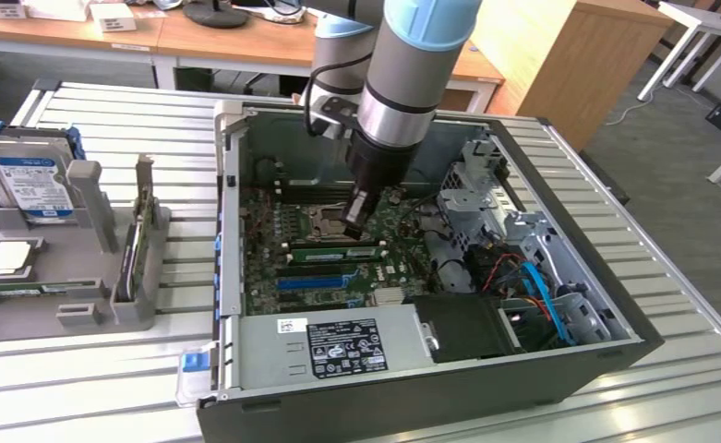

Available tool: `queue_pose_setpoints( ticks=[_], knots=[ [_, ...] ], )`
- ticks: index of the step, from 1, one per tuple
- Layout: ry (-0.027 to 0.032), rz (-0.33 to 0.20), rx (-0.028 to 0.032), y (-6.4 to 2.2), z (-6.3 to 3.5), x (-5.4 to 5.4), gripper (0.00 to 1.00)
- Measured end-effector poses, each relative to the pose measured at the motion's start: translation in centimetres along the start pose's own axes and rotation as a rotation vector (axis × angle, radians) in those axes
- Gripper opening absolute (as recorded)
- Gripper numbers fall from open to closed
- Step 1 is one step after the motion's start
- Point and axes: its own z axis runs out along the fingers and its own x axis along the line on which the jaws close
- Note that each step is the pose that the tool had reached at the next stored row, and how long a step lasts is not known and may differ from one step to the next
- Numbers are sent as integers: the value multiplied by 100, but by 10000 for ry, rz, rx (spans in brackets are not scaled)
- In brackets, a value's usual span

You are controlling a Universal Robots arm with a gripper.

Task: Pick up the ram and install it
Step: 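Press down the ram until it locks into place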

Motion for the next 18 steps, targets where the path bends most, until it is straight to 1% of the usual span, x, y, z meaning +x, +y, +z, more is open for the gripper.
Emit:
queue_pose_setpoints(
  ticks=[18],
  knots=[
    [-106,2454,68,0,6,0,11]
  ],
)
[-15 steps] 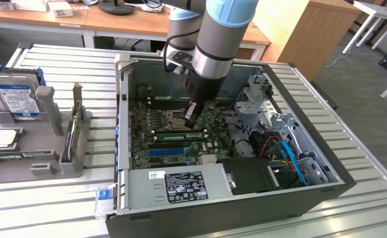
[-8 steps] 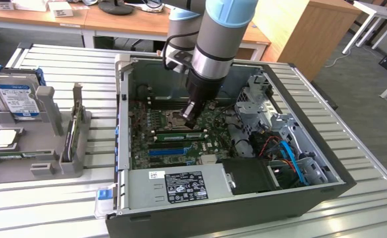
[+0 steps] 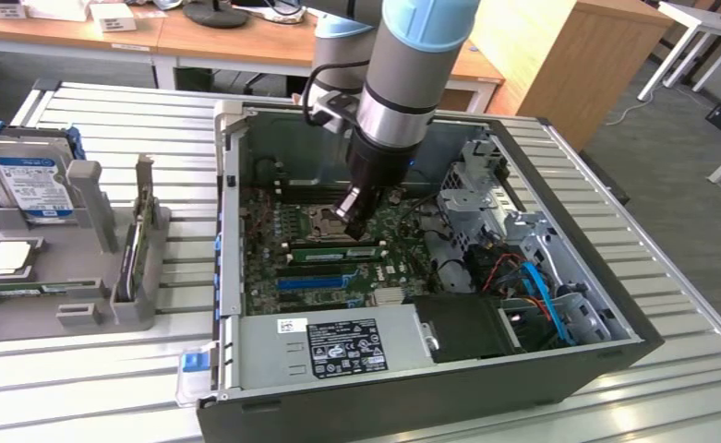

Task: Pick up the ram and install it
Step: 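Press down the ram until it locks into place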

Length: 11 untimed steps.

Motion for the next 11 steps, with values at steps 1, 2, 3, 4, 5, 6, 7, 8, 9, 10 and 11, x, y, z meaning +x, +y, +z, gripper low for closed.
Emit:
queue_pose_setpoints(
  ticks=[1,2,3,4,5,6,7,8,9,10,11],
  knots=[
    [-6,143,4,0,0,0,11],
    [-12,299,9,0,0,0,11],
    [-19,442,12,0,1,0,11],
    [-24,557,15,0,1,0,11],
    [-27,638,17,0,1,0,11],
    [-32,739,21,0,1,0,11],
    [-38,880,24,0,1,0,11],
    [-43,1007,28,0,1,0,11],
    [-48,1117,31,0,1,0,11],
    [-52,1213,33,0,1,0,11],
    [-56,1301,36,0,1,0,11]
  ],
)
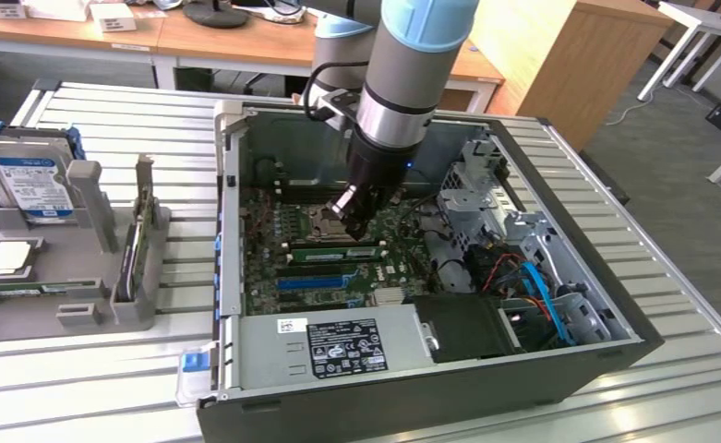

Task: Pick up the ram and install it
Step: 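Press down the ram until it locks into place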

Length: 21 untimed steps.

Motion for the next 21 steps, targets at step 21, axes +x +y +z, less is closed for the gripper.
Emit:
queue_pose_setpoints(
  ticks=[21],
  knots=[
    [-67,1533,42,0,0,0,11]
  ],
)
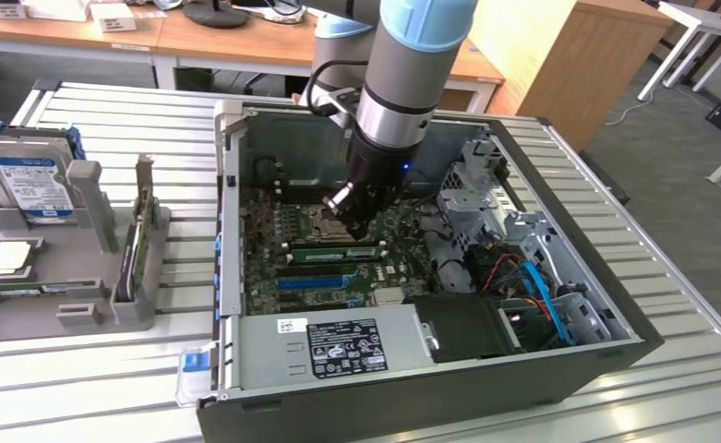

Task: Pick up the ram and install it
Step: 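Press down the ram until it locks into place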

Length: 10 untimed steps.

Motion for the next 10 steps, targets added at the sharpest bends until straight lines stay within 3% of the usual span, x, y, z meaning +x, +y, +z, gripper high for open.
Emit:
queue_pose_setpoints(
  ticks=[10],
  knots=[
    [-69,1605,45,0,0,0,11]
  ],
)
